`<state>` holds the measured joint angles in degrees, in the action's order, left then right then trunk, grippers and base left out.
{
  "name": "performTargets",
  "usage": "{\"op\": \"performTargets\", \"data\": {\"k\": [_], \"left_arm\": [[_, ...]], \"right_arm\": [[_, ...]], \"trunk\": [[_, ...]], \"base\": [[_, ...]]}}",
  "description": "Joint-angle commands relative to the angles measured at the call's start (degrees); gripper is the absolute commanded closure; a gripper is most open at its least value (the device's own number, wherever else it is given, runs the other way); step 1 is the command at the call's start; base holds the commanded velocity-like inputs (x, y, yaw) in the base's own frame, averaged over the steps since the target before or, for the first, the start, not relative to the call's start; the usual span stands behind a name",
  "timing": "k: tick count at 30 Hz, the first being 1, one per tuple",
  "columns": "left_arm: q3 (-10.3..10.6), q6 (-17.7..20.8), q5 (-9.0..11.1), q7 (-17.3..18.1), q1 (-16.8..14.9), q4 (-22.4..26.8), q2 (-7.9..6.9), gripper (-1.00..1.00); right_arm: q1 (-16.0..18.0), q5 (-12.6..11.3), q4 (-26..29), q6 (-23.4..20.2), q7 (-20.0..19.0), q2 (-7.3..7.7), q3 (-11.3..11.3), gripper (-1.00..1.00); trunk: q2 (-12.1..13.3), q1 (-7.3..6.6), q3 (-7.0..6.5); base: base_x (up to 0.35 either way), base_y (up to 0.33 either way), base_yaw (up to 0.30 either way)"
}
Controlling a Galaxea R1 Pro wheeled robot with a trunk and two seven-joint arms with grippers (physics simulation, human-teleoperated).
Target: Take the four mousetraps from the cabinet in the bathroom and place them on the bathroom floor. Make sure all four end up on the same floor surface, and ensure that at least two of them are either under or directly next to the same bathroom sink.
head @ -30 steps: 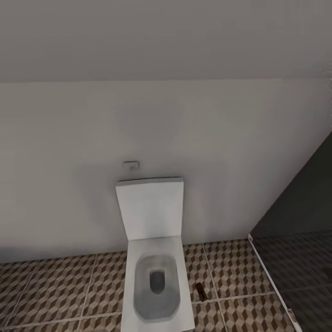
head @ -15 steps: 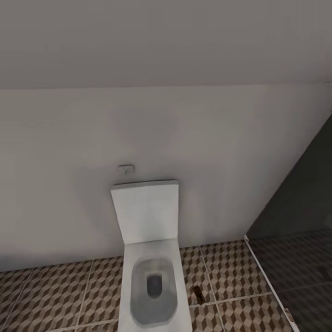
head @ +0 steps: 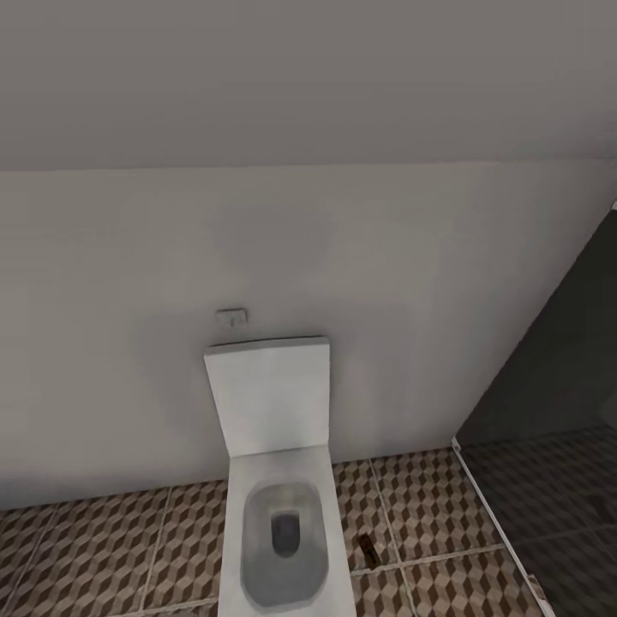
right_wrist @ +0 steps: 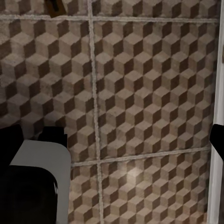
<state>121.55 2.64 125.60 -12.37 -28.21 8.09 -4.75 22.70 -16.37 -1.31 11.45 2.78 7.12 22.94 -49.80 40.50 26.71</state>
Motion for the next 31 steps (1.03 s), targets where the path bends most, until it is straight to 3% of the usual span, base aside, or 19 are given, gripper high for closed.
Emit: {"op": "performTargets", "data": {"k": [1,31], "left_arm": [[0.00,0.00,0.00,-0.01,0.00,0.00,0.00,-1.00],[0.00,0.00,0.00,0.01,0.00,0.00,0.00,-1.00]], "right_arm": [[-0.04,-0.02,0.00,-0.02,-0.01,-0.02,-0.02,-1.00],[-0.80,-0.07,-0.10,-0.11,-0.04,-0.09,-0.08,-1.00]], "trunk": [[0.00,0.00,0.00],[0.00,0.00,-0.02]], "base": [[0.000,0.000,-0.002],[0.000,0.000,0.000]]}}
